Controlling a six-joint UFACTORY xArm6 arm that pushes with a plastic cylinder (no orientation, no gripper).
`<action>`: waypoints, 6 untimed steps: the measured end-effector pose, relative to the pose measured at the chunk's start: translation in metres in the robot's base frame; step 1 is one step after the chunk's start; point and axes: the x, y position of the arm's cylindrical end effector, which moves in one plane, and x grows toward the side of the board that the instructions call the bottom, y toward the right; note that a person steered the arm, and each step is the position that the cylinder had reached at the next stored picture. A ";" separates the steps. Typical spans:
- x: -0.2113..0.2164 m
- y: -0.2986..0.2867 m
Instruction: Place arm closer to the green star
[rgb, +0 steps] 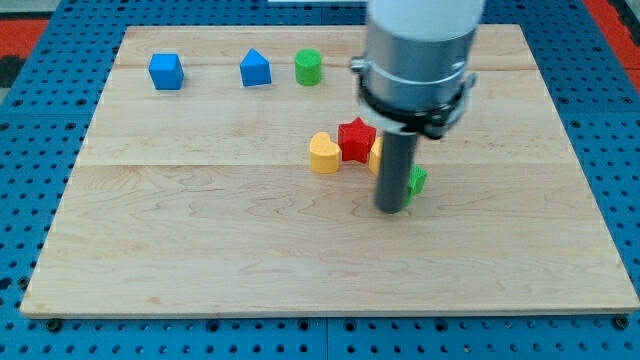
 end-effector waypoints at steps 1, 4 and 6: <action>-0.015 0.064; 0.017 0.002; -0.044 0.052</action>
